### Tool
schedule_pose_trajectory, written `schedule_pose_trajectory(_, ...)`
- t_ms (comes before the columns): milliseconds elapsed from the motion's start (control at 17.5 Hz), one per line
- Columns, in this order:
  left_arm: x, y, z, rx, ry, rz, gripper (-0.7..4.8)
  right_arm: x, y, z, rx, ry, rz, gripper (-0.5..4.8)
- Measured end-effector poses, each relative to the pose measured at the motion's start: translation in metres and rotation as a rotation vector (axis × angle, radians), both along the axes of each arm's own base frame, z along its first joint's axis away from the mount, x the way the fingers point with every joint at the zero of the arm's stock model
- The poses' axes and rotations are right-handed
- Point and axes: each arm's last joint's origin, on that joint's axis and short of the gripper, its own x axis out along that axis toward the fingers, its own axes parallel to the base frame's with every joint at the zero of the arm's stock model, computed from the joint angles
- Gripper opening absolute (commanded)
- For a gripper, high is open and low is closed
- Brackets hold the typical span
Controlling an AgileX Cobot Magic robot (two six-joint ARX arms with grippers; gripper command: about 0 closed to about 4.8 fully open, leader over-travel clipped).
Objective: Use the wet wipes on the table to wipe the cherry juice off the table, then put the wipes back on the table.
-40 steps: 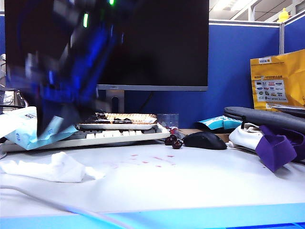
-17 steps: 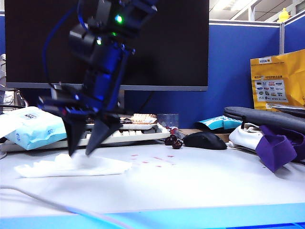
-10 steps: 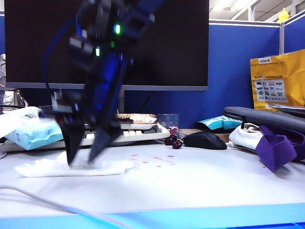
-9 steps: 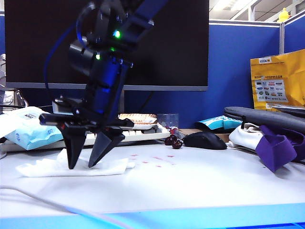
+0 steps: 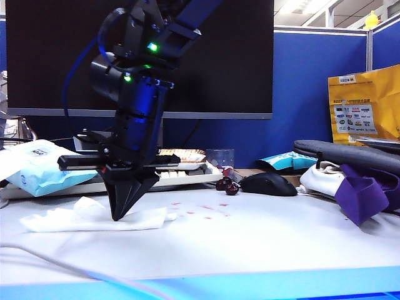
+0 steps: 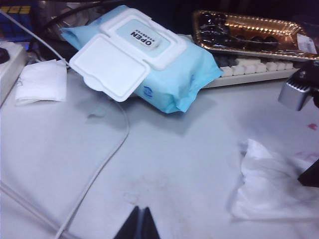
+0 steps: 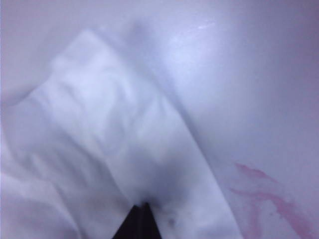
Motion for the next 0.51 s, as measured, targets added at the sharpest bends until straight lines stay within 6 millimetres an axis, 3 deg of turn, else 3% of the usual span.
schedule_pose_trajectory(114,0.000,0.000,0.000,0.000,0.000,0.000,-0.04,0.004,-0.005,0.000,-0.019,0.003,-0.017,-0.01)
schedule_pose_trajectory(286,0.000,0.000,0.000,0.000,0.000,0.000,-0.04,0.026,-0.029,0.003,-0.032,0.021,-0.081,-0.01)
schedule_pose_trajectory(515,0.000,0.000,0.000,0.000,0.000,0.000,-0.04,0.029,-0.033,0.005,-0.117,-0.034,-0.103,-0.01)
